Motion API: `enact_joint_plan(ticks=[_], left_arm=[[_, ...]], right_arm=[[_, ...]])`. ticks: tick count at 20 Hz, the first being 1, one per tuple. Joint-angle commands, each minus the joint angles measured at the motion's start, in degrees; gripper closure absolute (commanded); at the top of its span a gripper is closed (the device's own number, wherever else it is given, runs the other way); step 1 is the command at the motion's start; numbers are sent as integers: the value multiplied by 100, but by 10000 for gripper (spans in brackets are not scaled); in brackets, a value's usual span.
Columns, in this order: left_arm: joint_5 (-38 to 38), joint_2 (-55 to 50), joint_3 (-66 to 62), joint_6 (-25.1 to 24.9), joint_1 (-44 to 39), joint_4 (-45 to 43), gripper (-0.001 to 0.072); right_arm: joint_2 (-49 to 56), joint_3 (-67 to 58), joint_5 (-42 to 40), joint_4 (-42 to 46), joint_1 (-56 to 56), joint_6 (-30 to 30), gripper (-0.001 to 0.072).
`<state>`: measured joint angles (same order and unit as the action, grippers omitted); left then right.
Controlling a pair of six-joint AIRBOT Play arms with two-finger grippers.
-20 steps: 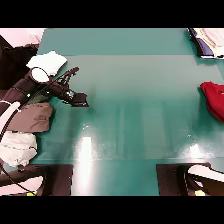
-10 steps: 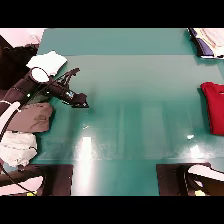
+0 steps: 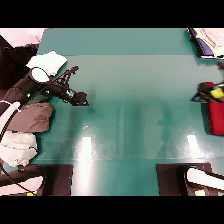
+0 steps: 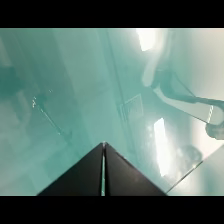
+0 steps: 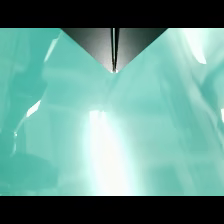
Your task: Fold the shirts.
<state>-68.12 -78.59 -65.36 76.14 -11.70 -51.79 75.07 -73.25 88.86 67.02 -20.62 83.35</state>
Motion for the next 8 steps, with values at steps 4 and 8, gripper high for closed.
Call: enact_joint_plan(ticks=[4,8], left_arm=[[22,2,-7,-2,4,-2,684],[20,2,-7,-2,4,-2,684]], right_arm=[[-2,76,-210,-98,2181,-96,691],[-2,76,-232,-103,2610,-94,691]])
